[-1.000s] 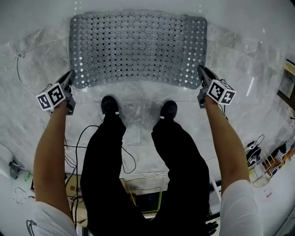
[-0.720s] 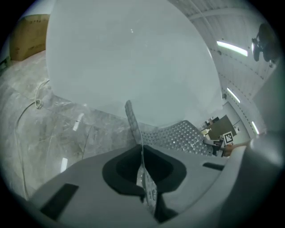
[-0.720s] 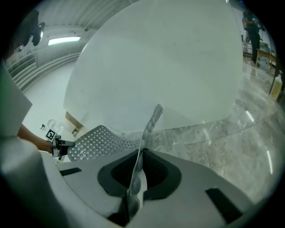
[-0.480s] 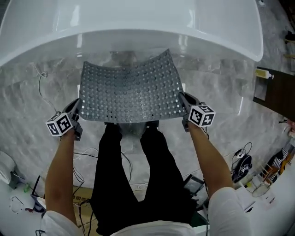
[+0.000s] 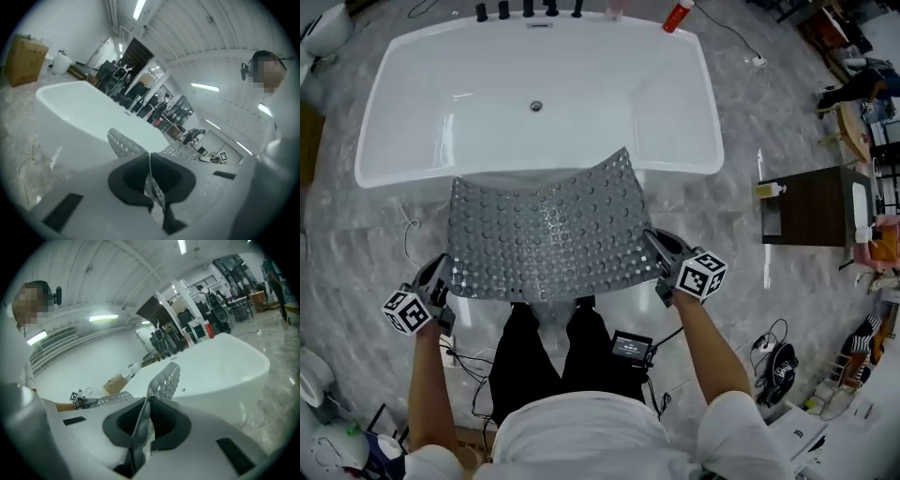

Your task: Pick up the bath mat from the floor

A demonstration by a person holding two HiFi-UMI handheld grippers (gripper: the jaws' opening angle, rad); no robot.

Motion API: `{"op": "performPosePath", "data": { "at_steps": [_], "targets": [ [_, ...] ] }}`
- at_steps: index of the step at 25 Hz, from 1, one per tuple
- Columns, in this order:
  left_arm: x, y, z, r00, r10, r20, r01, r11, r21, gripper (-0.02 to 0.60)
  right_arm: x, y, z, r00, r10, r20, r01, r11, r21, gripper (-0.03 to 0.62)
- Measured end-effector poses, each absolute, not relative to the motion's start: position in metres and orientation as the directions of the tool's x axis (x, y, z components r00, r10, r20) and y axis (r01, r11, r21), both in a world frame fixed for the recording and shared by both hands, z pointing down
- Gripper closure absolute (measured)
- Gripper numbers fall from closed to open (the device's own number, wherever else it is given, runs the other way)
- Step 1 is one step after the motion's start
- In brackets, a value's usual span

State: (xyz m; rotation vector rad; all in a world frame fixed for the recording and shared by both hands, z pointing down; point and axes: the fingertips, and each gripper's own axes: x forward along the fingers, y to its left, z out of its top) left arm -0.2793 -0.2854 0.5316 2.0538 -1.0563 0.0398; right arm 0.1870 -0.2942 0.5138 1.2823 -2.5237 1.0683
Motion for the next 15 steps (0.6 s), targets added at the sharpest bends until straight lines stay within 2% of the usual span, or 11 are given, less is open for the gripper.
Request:
{"op": "performPosePath", "data": {
  "at_steps": [4, 8, 12, 15],
  "targets": [
    [-0.280, -0.293, 0.398, 0.659, -0.713, 0.239, -0.694, -0.455, 0.558, 0.563, 0.190, -0.293, 0.385, -0.644, -0.718, 0.265, -0.742, 0.502, -0.444, 0.554],
    [-0.270, -0.293, 0.263, 0.686, -0.710, 0.156, -0.702, -0.592, 0.395, 0.563, 0.184, -0.280, 0.256, -0.641, -0.756, 0.131, -0.751, 0.583, -0.310, 0.554],
    [-0.254, -0.295, 0.134, 0.711, -0.703, 0.014, -0.685, -0.688, 0.241, 0.563, 0.166, -0.280, 0.140, -0.616, -0.788, 0.003, -0.779, 0.609, -0.151, 0.554],
    [-0.235, -0.283, 0.077, 0.705, -0.706, -0.073, -0.698, -0.708, 0.105, 0.563, 0.160, -0.271, 0.095, -0.580, -0.812, -0.069, -0.812, 0.582, -0.031, 0.554]
  ]
}}
